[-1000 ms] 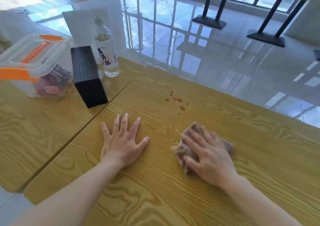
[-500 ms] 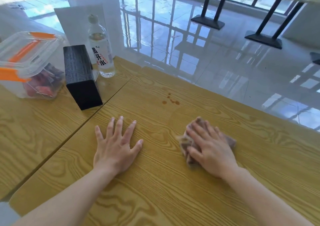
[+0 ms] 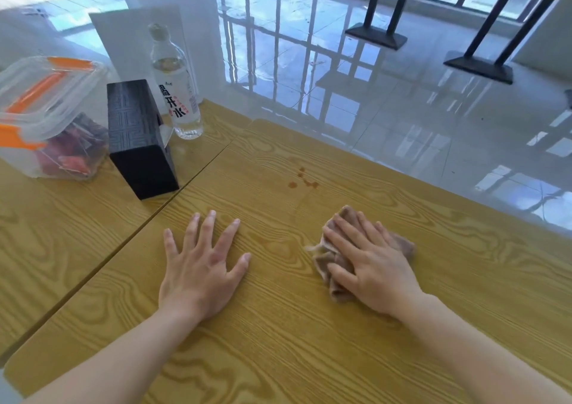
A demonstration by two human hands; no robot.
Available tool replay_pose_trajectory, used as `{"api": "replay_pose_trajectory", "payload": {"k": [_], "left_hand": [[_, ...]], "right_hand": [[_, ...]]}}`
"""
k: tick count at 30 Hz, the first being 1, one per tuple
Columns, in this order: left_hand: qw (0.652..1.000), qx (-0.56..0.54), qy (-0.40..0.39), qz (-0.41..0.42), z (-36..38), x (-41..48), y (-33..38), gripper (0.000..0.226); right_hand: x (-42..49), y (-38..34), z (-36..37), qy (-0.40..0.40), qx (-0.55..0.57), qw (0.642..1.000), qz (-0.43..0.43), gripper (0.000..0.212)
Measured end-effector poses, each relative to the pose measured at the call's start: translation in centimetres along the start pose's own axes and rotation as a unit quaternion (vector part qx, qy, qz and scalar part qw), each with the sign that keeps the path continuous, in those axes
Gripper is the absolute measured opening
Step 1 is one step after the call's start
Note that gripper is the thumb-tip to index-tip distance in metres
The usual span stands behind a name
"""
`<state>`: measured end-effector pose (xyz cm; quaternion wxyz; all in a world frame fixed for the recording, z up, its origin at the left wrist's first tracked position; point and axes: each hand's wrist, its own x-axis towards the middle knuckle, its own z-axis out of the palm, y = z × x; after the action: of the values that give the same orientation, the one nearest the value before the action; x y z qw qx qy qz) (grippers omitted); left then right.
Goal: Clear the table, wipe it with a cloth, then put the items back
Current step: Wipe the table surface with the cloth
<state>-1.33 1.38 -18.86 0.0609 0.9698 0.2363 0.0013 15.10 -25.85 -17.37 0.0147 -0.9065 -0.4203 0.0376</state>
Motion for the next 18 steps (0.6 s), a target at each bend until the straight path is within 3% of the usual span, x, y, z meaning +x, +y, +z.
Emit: {"api": "replay_pose_trajectory", "payload": {"k": [2, 5, 7, 11, 13, 15, 18], "left_hand": [[1.0, 0.0, 0.003, -0.002, 0.0, -0.1, 0.0, 0.073], [1.0, -0.001, 0.004, -0.003, 0.0, 0.1, 0.1, 0.072], [1.0, 0.0, 0.0, -0.004, -0.1, 0.0, -0.1, 0.072], [1.0, -0.001, 0.0, -0.003, -0.3, -0.2, 0.1, 0.073], [1.0, 0.0, -0.002, -0.006, -0.2, -0.2, 0.2, 0.073], [1.0, 0.003, -0.005, -0.006, -0.1, -0.1, 0.2, 0.073], [1.0, 0.001, -0.001, -0.008, -0.1, -0.1, 0.1, 0.073]], "right_hand": [[5.0, 1.2, -0.8, -0.009, 0.024, 0.991, 0.129, 0.07], [11.1, -0.5, -1.1, -0.01, 0.055, 0.982, 0.178, 0.069], [11.5, -2.2, -1.1, -0.019, 0.063, 0.988, 0.139, 0.068], [2.4, -3.4, 0.0, 0.012, 0.027, 0.996, -0.087, 0.067], [-2.1, -2.1, 0.6, 0.004, 0.001, 0.991, -0.136, 0.068], [-1.3, 0.9, 0.3, 0.004, -0.009, 0.996, -0.084, 0.066], [6.0, 2.3, -1.0, -0.009, 0.028, 0.994, 0.108, 0.069]]}}
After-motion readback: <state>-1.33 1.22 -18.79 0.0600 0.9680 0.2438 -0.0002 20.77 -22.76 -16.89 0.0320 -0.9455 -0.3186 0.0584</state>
